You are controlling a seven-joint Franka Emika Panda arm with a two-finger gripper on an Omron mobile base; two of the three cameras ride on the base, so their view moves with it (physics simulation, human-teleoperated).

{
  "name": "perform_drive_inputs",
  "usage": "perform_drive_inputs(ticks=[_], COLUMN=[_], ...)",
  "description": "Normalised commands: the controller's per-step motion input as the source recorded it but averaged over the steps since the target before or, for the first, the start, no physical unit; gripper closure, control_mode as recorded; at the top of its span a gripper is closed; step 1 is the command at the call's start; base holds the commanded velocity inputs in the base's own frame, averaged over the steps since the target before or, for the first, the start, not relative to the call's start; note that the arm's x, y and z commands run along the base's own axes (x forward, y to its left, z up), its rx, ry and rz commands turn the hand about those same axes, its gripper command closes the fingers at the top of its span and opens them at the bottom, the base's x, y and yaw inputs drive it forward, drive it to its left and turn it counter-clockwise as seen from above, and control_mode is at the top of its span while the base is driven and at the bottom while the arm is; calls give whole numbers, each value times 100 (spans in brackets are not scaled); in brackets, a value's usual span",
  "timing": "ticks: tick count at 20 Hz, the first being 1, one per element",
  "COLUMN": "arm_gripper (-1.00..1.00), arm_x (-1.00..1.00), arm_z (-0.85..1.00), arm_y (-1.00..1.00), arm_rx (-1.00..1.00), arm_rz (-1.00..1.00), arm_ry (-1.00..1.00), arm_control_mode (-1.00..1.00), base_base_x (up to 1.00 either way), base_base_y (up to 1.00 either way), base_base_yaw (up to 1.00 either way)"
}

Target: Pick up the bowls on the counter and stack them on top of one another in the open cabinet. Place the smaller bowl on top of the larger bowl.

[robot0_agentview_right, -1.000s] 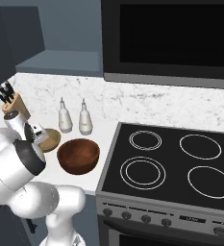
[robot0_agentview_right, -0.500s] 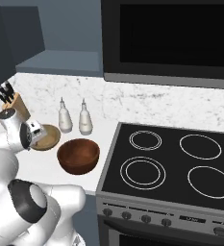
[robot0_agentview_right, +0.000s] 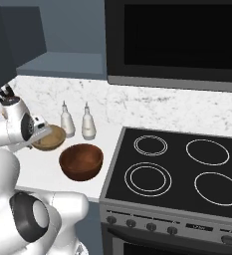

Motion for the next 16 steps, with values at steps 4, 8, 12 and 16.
perform_drive_inputs(ticks=[4,8,12,16], arm_gripper=[100,100,100,100], arm_x=[-23,-6,0,0], arm_z=[3,0,0,-4], arm_y=[-52,-51,-60,-51], arm_rx=[0,0,0,0], arm_rz=[0,0,0,0], arm_ry=[10,1,0,0], arm_control_mode=[-100,-100,-100,-100], base_base_x=[0,0,0,0], base_base_y=[0,0,0,0], base_base_yaw=[0,0,0,0])
